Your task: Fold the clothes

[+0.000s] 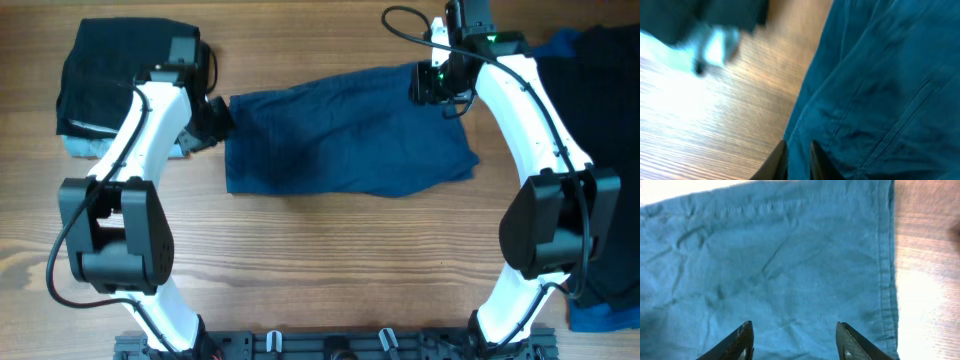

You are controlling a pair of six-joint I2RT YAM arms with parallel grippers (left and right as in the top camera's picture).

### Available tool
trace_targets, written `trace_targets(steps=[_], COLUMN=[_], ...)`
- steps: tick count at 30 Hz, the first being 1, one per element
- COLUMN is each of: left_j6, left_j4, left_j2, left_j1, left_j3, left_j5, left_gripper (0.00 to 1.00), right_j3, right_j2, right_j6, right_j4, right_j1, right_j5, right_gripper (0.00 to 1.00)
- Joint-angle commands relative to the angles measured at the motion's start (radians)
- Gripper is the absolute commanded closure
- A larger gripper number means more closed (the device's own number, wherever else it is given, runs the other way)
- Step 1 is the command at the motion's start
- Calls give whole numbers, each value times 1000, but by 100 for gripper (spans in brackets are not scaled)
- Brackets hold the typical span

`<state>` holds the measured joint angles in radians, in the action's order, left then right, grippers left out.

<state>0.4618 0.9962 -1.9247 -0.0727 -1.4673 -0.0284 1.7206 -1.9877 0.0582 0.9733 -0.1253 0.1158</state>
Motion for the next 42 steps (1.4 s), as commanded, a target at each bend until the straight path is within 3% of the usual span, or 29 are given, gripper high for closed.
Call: trace_targets(steps=[1, 3, 6, 10, 19, 20, 23, 27, 29, 30, 34, 38, 42], left_j6=[13, -9, -87, -96, -87, -83, -80, -80, -80, -80, -115, -171, -224], left_j4=[-10, -34, -73, -134, -297, -306, -312, -313, -313, -313, -331, -292, -205], left_j2=[5, 4, 4, 4, 4, 4, 4, 4, 4, 4, 5, 38, 49], left_j1=[1, 1, 1, 1, 1, 1, 1, 1, -1, -2, -2, -2, -2], left_j3=[102, 142, 178, 208, 346, 358, 377, 377, 377, 377, 359, 232, 53], left_j5=[-117, -126, -185, -184, -185, -185, -185, -185, -185, -185, -185, -184, -184], left_gripper=[71, 57, 44, 33, 33, 35, 54, 62, 81, 96, 96, 96, 96], right_j3=[-88, -142, -218, -296, -322, -322, -322, -322, -322, -322, -298, -221, -222], right_j2=[-29, -29, -31, -32, -32, -32, -32, -32, -32, -32, -27, 52, 101], right_j6=[-7, -6, -6, -6, -3, -3, -3, -2, -3, -3, -6, 0, 168], right_j4=[-17, -60, -138, -188, -195, -195, -204, -206, -211, -223, -245, -195, -148], right_j1=[0, 0, 0, -1, -1, -1, -1, -1, -1, -1, 0, -1, -2], right_j5=[12, 12, 16, 17, 47, 51, 50, 51, 66, 69, 94, 304, 410], right_gripper=[48, 47, 47, 47, 47, 47, 64, 64, 64, 64, 57, 52, 53])
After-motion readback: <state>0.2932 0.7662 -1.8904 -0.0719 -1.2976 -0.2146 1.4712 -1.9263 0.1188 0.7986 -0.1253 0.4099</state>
